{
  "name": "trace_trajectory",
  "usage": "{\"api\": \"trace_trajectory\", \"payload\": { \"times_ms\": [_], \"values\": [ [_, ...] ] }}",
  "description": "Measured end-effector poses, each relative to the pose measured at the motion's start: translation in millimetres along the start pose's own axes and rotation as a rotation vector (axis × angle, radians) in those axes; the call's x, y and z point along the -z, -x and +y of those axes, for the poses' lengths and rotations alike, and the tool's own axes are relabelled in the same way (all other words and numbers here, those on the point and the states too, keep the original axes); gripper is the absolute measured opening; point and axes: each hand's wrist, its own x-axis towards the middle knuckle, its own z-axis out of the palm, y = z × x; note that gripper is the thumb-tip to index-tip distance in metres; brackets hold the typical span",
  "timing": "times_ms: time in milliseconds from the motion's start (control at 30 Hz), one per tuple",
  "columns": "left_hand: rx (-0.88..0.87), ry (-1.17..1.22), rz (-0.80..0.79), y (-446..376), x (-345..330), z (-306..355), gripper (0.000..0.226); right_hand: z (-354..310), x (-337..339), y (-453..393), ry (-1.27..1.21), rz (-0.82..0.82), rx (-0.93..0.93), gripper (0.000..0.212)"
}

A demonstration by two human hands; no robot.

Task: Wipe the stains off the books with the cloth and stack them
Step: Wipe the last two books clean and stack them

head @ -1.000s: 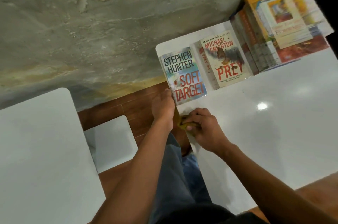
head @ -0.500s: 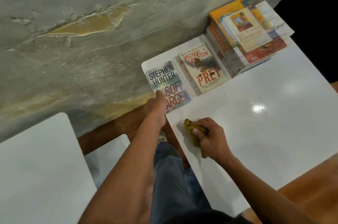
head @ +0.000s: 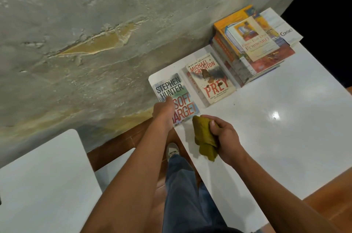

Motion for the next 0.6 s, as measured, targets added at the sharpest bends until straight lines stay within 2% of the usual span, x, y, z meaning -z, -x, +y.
{"api": "trace_trajectory", "payload": {
  "times_ms": [200,333,433,600],
  "values": [
    [0.060,-0.008,-0.022,-3,2,19,0.036,-27,-15,-24,-0.104,-0.063,-0.013,0.028],
    [0.088,0.055,-0.051,-11,6,16,0.045,-45,-21,-40,0.008,-0.063,-0.047,0.032],
    [0.107,0.107,-0.078,-21,8,12,0.053,-50,-24,-44,0.102,-0.085,-0.100,0.025],
    [0.036,0.124,-0.052,-23,9,9,0.053,-50,-26,-46,0.147,-0.125,-0.157,0.017]
  ]
}}
